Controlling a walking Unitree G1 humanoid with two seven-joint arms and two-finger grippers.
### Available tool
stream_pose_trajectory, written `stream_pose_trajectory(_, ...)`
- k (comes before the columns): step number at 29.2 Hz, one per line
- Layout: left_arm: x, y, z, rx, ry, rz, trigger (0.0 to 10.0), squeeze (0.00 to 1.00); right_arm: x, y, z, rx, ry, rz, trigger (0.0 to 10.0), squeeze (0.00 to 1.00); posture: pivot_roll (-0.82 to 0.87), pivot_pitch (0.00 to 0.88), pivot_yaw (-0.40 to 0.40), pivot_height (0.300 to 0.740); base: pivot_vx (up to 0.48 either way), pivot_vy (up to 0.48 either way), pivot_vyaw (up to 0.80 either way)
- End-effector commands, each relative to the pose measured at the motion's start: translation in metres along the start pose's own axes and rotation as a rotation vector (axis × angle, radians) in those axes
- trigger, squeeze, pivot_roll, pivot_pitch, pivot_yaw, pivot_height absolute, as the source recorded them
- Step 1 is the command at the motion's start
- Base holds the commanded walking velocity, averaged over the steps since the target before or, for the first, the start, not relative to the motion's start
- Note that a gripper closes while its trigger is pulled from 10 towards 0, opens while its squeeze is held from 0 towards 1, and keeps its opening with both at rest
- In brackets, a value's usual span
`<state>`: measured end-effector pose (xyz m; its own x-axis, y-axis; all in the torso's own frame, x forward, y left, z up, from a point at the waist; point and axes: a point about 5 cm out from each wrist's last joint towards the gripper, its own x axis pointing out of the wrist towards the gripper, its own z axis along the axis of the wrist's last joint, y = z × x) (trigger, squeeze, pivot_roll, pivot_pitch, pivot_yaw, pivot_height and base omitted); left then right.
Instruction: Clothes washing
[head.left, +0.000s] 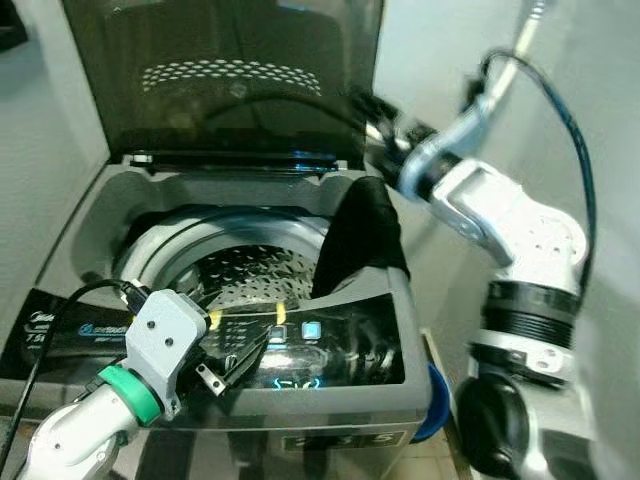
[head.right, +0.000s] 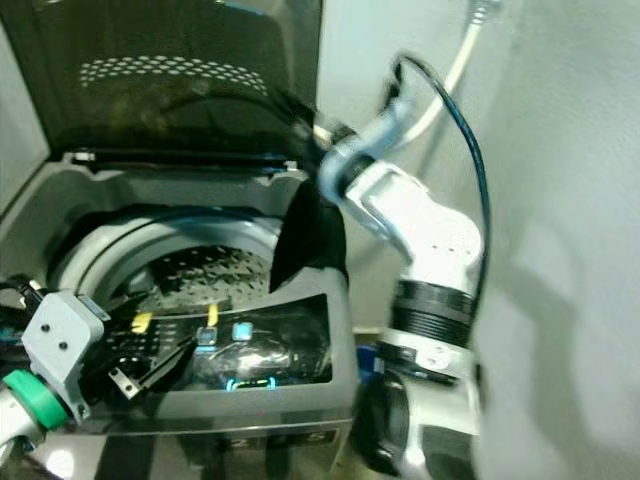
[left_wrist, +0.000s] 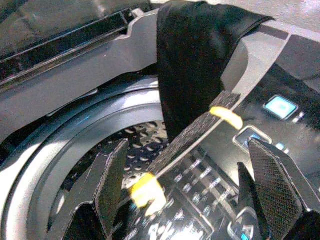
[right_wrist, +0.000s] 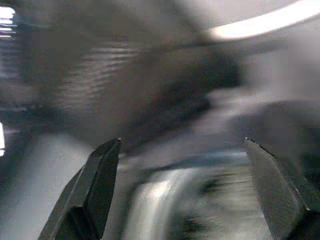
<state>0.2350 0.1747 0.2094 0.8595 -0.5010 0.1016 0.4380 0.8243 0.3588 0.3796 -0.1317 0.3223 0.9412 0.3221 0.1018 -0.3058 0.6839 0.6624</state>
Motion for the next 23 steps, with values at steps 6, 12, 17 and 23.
stream_pose_trajectory(6, -0.001, -0.002, -0.003, 0.004, 0.009, -0.008, 10.0, 0.00, 0.000, -0.026, -0.003, -0.123, -0.082, -0.123, 10.0, 0.00, 0.12, 0.067, 0.035, 0.740, 0.000, 0.000, 0.00)
stream_pose_trajectory(12, -0.001, -0.001, -0.003, 0.003, 0.008, -0.003, 10.0, 0.00, -0.005, -0.053, -0.004, -0.068, -0.102, -0.221, 10.0, 0.00, 0.12, 0.065, 0.029, 0.740, 0.000, 0.000, 0.00)
stream_pose_trajectory(17, 0.000, -0.001, -0.003, 0.001, 0.007, 0.000, 10.0, 0.00, -0.008, -0.066, -0.024, -0.020, -0.014, -0.273, 10.0, 0.00, 0.11, 0.065, 0.025, 0.740, 0.000, 0.000, 0.00)
stream_pose_trajectory(23, 0.002, -0.002, -0.003, -0.002, 0.001, 0.005, 10.0, 0.00, -0.011, -0.080, -0.082, 0.091, 0.184, -0.330, 10.0, 0.00, 0.11, 0.063, 0.028, 0.740, 0.000, 0.000, 0.00)
